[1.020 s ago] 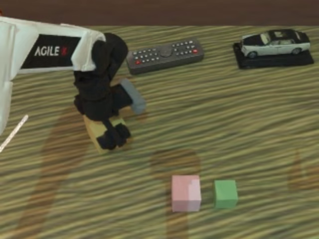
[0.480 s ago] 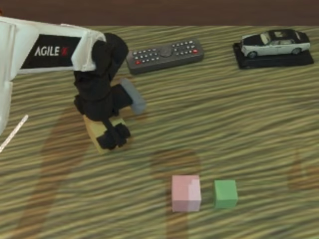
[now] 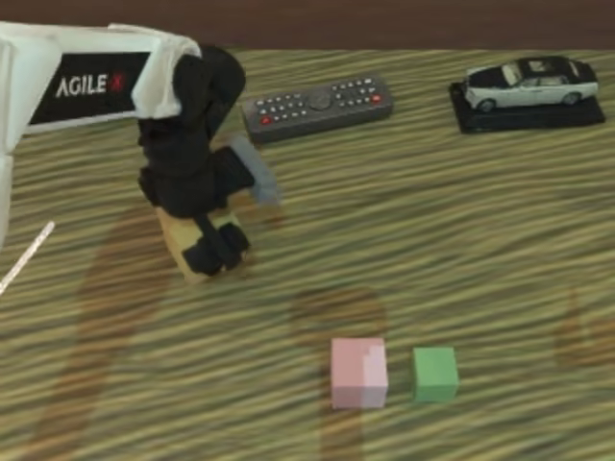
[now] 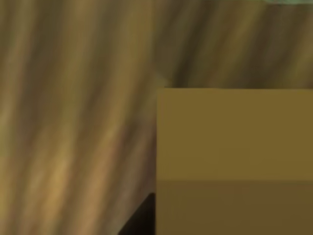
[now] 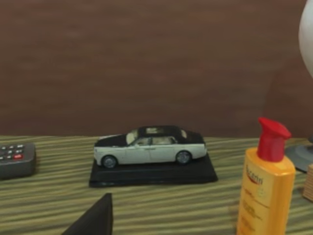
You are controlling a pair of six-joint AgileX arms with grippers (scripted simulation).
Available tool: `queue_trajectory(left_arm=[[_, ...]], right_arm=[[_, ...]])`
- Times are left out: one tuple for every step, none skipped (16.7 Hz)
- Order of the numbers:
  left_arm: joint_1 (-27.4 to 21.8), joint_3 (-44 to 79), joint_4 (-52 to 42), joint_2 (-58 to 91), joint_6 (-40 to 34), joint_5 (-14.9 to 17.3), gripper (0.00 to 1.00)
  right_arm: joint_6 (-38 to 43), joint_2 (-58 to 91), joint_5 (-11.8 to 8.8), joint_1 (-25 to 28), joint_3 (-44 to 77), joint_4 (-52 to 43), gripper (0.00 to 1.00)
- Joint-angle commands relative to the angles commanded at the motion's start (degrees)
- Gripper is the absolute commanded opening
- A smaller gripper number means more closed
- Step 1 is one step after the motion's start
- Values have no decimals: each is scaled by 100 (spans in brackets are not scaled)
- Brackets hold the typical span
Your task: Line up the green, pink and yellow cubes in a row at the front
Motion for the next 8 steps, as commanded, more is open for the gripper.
queue_trajectory(left_arm=[[22,119,-241,-85,-7,-1,0],[39,240,-480,-169,-10,-2,0],[56,348,-672,-251,-13,-3,0],[69,429,-802,-323,-16,-4,0],[77,474,-871,-371,-18,-4,0],[78,481,-883,-381,-19,-4,0],[78,481,-883,-381,-19,-4,0],[78,481,-883,-381,-19,-4,0]], right_arm=[[0,0,0,0,0,0,100],[0,0,0,0,0,0,100],[0,0,0,0,0,0,100],[0,0,0,0,0,0,100],[0,0,0,0,0,0,100],[0,0,0,0,0,0,100],[0,0,0,0,0,0,100],[0,0,0,0,0,0,100]])
